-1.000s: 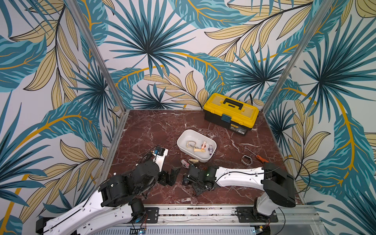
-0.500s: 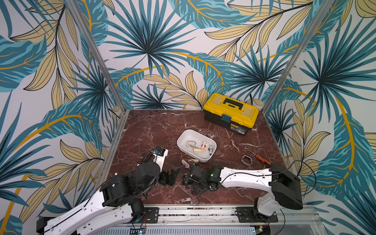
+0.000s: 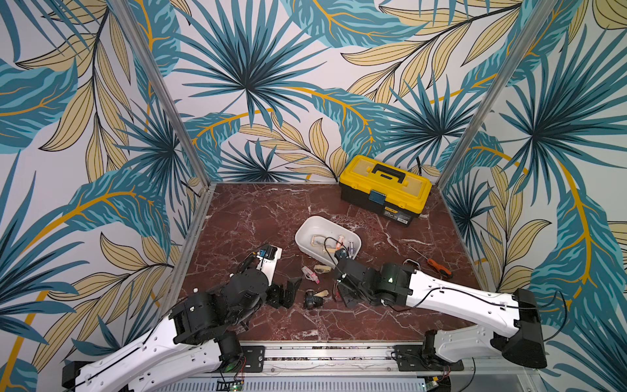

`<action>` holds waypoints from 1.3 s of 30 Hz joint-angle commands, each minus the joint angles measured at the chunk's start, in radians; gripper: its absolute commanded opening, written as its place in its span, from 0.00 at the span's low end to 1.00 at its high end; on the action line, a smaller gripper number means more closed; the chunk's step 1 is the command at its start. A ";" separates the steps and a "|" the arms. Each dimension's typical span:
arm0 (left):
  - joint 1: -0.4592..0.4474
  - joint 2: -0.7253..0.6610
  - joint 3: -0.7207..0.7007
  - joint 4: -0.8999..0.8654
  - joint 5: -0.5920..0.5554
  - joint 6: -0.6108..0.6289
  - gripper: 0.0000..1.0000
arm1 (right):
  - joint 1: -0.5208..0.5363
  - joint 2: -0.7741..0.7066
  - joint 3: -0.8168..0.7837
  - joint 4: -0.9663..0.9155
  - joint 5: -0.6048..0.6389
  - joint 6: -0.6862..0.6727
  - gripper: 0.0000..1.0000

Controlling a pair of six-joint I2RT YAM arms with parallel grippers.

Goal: Put the watch into the storage box
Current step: Place the watch in the storage box.

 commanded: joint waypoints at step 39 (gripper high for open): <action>-0.002 0.012 -0.060 0.029 -0.044 0.017 1.00 | -0.408 0.569 0.190 0.236 0.099 -0.221 0.12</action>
